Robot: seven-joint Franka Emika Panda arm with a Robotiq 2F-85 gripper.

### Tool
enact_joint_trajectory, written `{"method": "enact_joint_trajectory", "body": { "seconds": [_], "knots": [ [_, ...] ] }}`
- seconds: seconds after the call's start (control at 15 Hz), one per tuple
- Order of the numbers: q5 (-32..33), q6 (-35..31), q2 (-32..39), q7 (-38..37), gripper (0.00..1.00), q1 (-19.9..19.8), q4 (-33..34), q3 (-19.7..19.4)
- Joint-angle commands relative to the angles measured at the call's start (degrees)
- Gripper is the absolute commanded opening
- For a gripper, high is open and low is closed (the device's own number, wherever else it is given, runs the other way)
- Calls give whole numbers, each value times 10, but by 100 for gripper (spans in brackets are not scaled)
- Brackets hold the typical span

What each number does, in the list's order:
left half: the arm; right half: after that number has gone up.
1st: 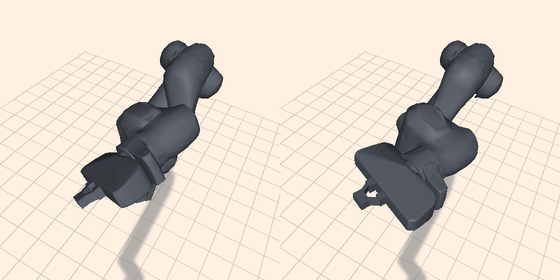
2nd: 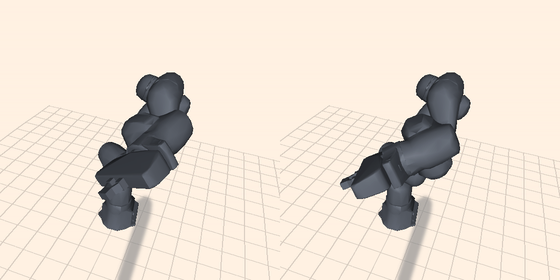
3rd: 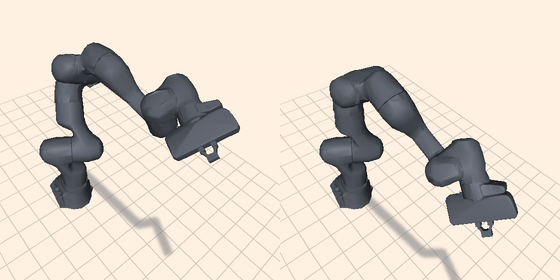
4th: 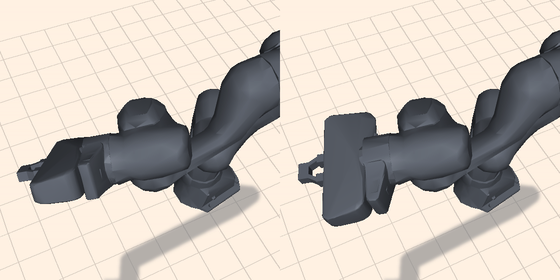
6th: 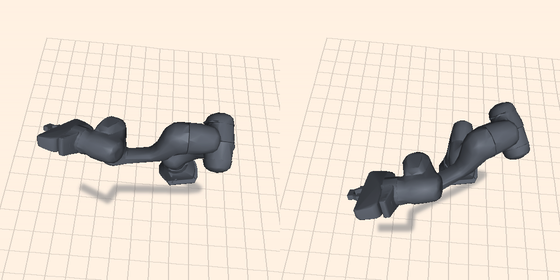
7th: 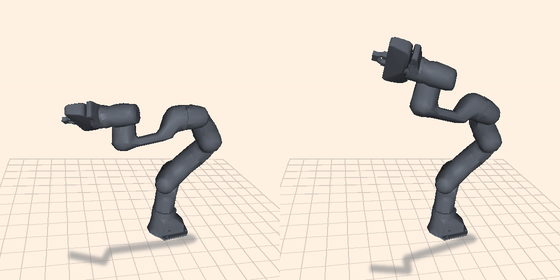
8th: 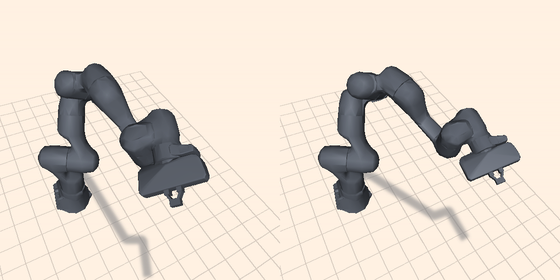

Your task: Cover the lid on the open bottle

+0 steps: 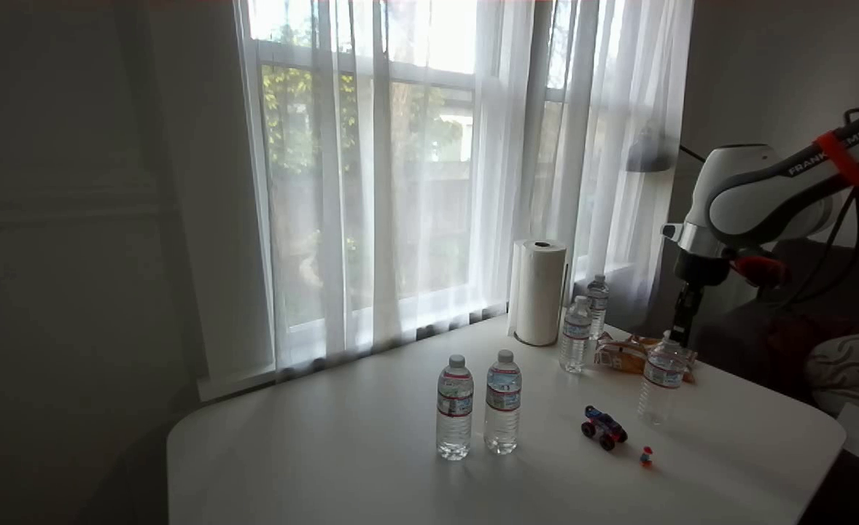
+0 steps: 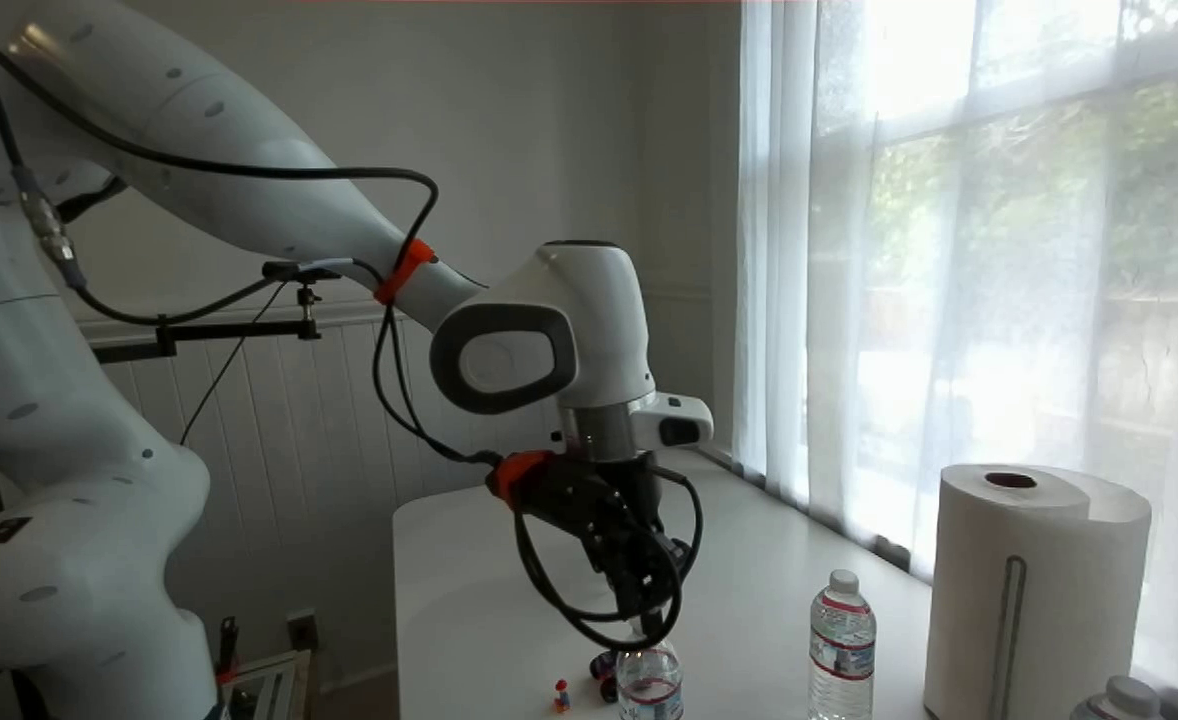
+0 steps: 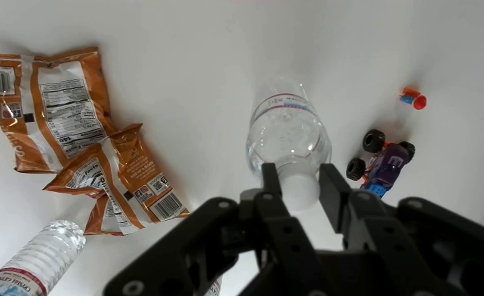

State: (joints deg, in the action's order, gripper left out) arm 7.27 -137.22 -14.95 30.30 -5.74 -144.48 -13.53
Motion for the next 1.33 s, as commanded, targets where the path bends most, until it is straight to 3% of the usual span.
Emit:
{"method": "enact_joint_trajectory", "body": {
  "seconds": [0.0, 0.87, 0.93, 1.0, 1.27],
  "knots": [
    [-5, 11, -13, 12, 31, -2, -2, -1],
    [-4, 8, -7, 11, 35, -3, 2, -1],
    [-4, 8, -7, 11, 41, -3, 2, -1],
    [-4, 8, -7, 11, 56, -3, 2, -1],
    [-3, 7, -7, 11, 81, -3, 1, -1]
  ]
}}
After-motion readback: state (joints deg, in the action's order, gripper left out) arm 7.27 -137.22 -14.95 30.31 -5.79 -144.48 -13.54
